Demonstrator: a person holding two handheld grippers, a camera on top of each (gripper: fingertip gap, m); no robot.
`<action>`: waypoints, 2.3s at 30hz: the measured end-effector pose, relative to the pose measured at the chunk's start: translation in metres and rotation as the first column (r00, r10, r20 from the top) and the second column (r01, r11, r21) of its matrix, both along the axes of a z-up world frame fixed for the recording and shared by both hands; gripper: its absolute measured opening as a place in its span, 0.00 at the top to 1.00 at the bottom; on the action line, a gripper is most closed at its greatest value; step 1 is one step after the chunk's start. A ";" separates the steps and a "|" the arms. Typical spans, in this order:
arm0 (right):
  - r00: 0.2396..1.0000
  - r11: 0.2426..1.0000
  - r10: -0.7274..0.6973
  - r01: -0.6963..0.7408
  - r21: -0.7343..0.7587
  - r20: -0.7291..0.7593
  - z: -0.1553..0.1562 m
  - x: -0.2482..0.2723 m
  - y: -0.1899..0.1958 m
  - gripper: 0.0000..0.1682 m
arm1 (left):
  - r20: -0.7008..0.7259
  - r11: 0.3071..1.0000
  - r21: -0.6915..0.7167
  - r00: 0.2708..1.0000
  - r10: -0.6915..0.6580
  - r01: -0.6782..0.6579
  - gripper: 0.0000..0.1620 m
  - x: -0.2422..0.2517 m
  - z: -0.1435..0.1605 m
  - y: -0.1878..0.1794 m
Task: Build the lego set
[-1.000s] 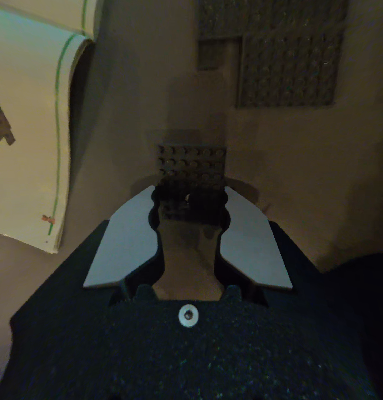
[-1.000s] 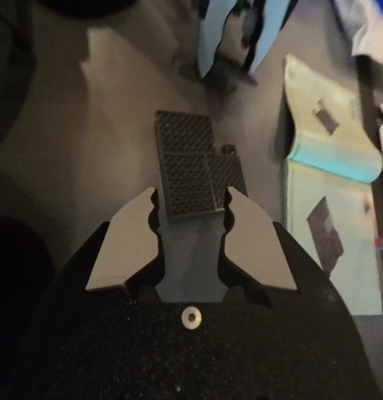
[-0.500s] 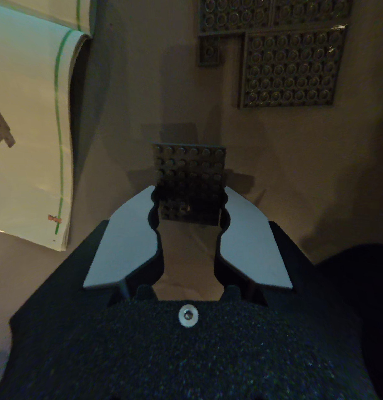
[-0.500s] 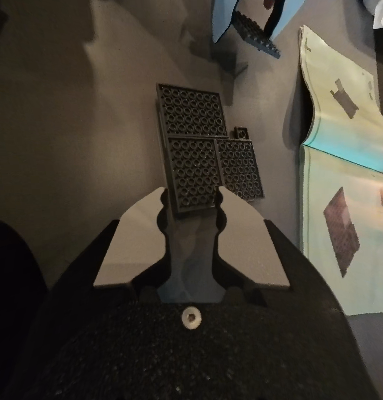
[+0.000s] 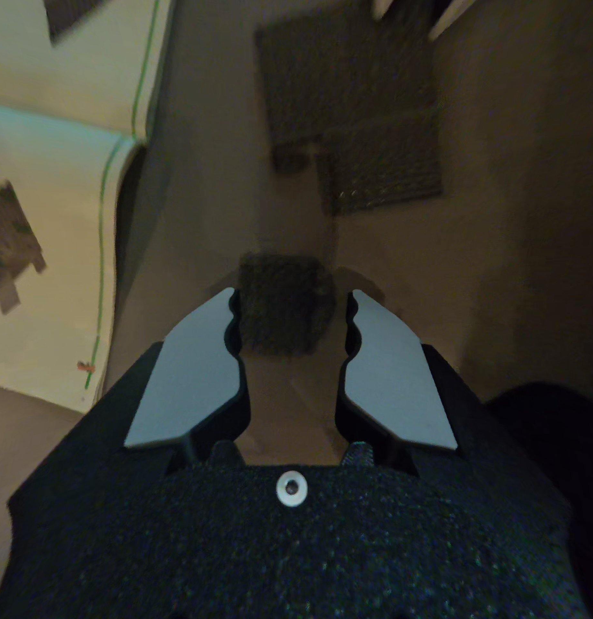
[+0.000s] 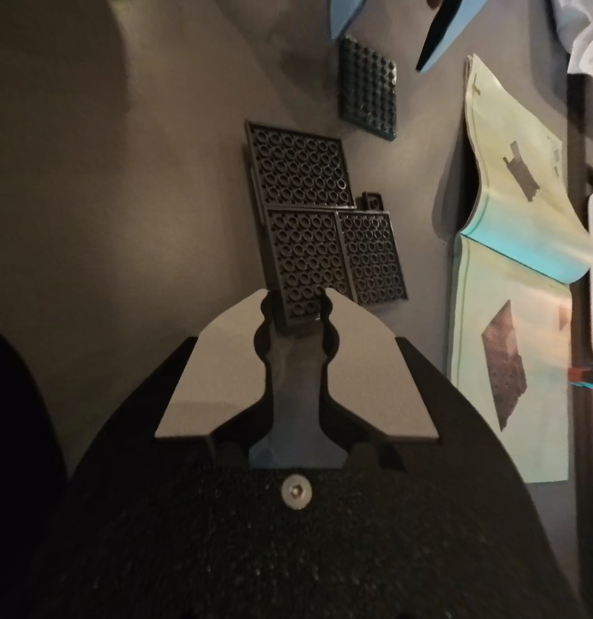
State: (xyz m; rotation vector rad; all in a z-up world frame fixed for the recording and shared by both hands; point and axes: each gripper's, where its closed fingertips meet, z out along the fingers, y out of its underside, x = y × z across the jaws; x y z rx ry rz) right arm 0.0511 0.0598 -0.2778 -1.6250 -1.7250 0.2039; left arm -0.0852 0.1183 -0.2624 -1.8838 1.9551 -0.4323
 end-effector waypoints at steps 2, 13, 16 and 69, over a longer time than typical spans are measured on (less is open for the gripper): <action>1.000 1.000 -0.002 0.001 -0.020 -0.011 0.003 0.001 -0.001 0.87 | 0.055 0.999 0.029 0.998 -0.034 0.032 0.64 0.008 0.006 -0.010; 0.994 0.978 -0.021 -0.003 -0.208 -0.111 0.017 -0.004 -0.001 0.88 | 0.171 0.899 0.370 0.935 -0.312 0.232 0.67 0.049 0.002 -0.046; 0.990 0.966 -0.026 -0.009 -0.258 -0.135 0.021 -0.003 -0.001 0.88 | 0.177 0.881 0.400 0.921 -0.346 0.254 0.69 0.057 0.001 -0.043; 0.669 0.340 -0.559 -0.355 -0.871 -0.490 0.086 -0.048 -0.010 0.95 | 0.638 0.793 -0.597 0.672 0.376 0.123 0.93 0.061 0.074 -0.058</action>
